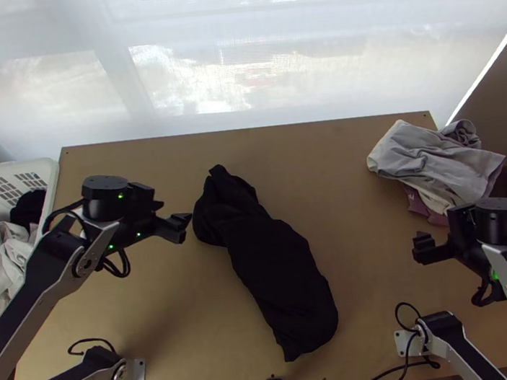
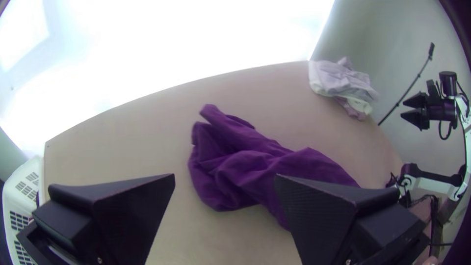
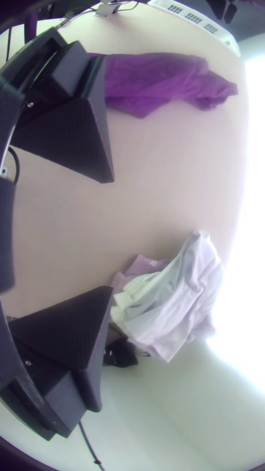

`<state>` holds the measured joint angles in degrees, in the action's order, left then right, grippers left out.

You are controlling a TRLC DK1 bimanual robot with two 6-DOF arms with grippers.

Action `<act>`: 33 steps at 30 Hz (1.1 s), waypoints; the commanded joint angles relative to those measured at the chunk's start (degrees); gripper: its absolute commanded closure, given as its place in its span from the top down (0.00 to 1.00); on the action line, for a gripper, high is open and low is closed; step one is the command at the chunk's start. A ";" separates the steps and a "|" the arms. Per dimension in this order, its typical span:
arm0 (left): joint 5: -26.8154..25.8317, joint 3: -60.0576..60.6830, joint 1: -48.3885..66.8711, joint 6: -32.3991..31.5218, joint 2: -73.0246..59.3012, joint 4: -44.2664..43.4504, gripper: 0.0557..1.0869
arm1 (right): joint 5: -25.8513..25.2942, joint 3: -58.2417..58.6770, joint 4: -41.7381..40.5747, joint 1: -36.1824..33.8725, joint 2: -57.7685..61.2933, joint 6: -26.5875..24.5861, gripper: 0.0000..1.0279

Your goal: Fold the t-shirt

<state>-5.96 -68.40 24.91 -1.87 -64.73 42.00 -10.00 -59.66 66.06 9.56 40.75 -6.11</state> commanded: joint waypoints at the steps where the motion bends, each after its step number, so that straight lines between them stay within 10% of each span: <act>1: -0.02 1.87 -15.50 1.34 5.14 2.30 0.95 | 0.24 -2.39 -9.64 10.83 12.07 -1.27 0.95; 22: 0.16 18.22 -42.22 10.92 29.66 14.96 0.95 | 0.51 -20.67 -29.24 36.32 56.54 -0.31 0.95; 33: 0.68 23.05 -45.21 12.77 36.25 20.23 0.95 | 3.67 -37.81 -32.14 37.63 75.09 1.71 0.94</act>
<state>-5.48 -47.88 -18.11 9.80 -32.01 59.57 -7.60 -87.77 35.31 45.98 105.12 -5.15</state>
